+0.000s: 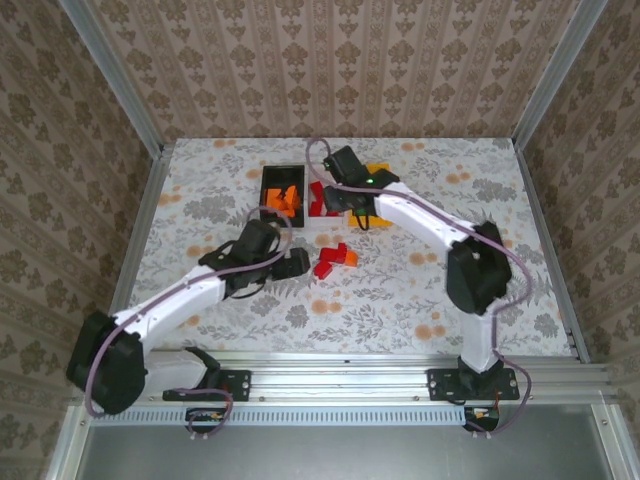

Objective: Sort the legos into containers by color

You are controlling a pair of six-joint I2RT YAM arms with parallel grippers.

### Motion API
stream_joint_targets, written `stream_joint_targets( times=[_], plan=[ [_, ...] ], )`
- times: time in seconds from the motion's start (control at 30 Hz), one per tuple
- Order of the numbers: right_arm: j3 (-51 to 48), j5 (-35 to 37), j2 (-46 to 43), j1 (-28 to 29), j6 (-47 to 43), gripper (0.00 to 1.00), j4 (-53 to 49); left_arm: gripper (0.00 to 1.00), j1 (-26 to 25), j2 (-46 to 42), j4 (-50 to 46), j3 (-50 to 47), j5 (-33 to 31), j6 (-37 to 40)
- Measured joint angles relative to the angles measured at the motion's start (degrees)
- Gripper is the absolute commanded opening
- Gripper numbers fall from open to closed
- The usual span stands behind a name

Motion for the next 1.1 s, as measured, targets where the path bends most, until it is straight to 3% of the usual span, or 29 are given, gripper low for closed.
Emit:
stream_joint_targets(
  times=[0.17, 0.43, 0.73, 1.0, 1.1],
  plan=[
    [-15.5, 0.0, -16.5, 0.4, 4.0, 0.49, 5.3, 0.86, -3.8, 6.5, -2.3, 7.3, -3.3, 5.7],
    [-38.2, 0.0, -27.1, 0.2, 9.7, 0.51, 7.5, 0.84, -9.2, 22.8, -8.2, 17.9, -5.3, 17.0],
    [-48.0, 0.1, -40.1, -0.8, 12.6, 0.52, 7.1, 0.7, -10.1, 33.4, -10.7, 22.3, -6.4, 23.2],
    [-51.5, 0.1, -42.8, -1.4, 12.7, 0.52, 6.7, 0.61, -10.1, 36.1, -10.2, 24.2, -7.4, 26.0],
    [-51.5, 0.0, -42.9, -1.4, 12.7, 0.52, 6.8, 0.52, -10.1, 36.5, -9.4, 25.2, -8.0, 27.0]
  ],
)
